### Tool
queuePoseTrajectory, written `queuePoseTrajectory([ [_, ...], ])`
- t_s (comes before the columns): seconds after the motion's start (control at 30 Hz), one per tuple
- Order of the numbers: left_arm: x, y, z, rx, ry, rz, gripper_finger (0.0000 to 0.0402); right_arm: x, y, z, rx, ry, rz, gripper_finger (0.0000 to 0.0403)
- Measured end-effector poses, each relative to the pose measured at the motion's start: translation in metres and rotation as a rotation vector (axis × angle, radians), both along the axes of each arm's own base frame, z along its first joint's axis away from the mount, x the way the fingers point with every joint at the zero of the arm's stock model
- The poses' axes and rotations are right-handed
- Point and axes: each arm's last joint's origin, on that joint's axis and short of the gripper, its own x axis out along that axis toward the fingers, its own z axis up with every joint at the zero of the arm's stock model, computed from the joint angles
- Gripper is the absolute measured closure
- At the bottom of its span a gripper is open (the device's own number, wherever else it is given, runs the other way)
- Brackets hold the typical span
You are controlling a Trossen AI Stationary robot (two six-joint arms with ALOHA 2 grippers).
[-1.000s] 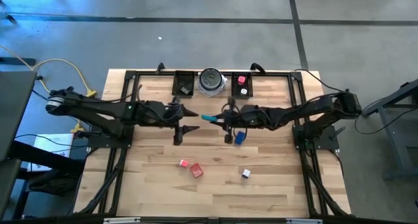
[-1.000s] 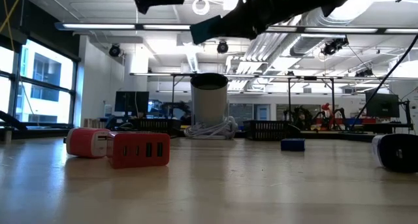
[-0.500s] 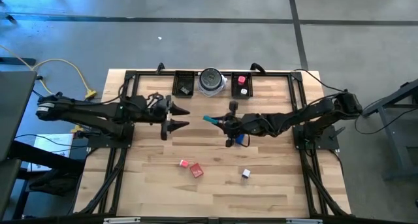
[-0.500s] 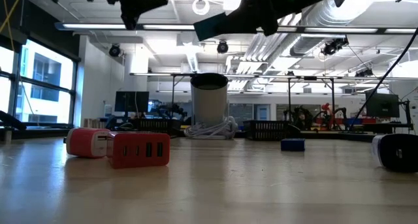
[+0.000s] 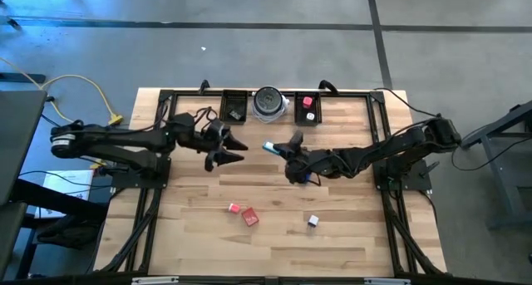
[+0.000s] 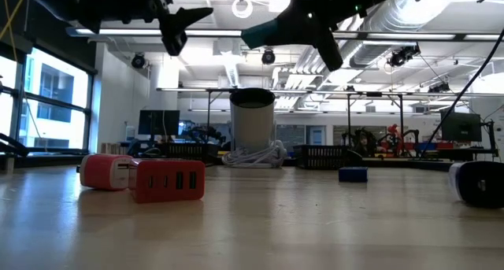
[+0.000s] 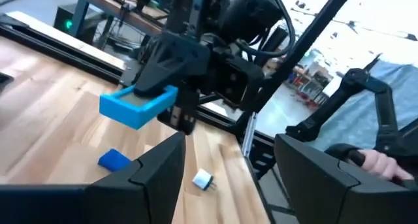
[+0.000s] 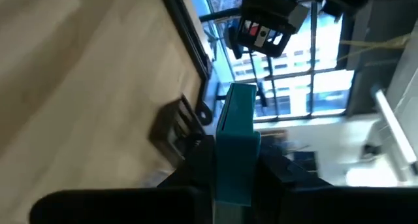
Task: Pick & Place Office items
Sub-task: Put the light blue timer into the left black basket
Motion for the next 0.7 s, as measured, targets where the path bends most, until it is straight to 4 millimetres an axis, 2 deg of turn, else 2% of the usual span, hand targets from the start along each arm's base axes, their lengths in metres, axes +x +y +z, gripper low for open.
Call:
queuePoseTrajectory([
  [0.27,0.009,0.009,-0.008,-0.083,0.028,-0.033,0.0172,0.013,0.001,-0.019,-0.38,0.209,0.042,0.0356],
  [0.4,0.015,0.012,-0.014,-0.137,0.048,-0.094,0.0172,0.022,0.001,-0.028,-0.462,0.241,0.016,0.0356],
  [0.7,0.021,0.021,-0.026,-0.246,0.126,-0.121,0.0172,0.032,0.017,-0.001,-0.517,0.187,0.008,0.0357],
])
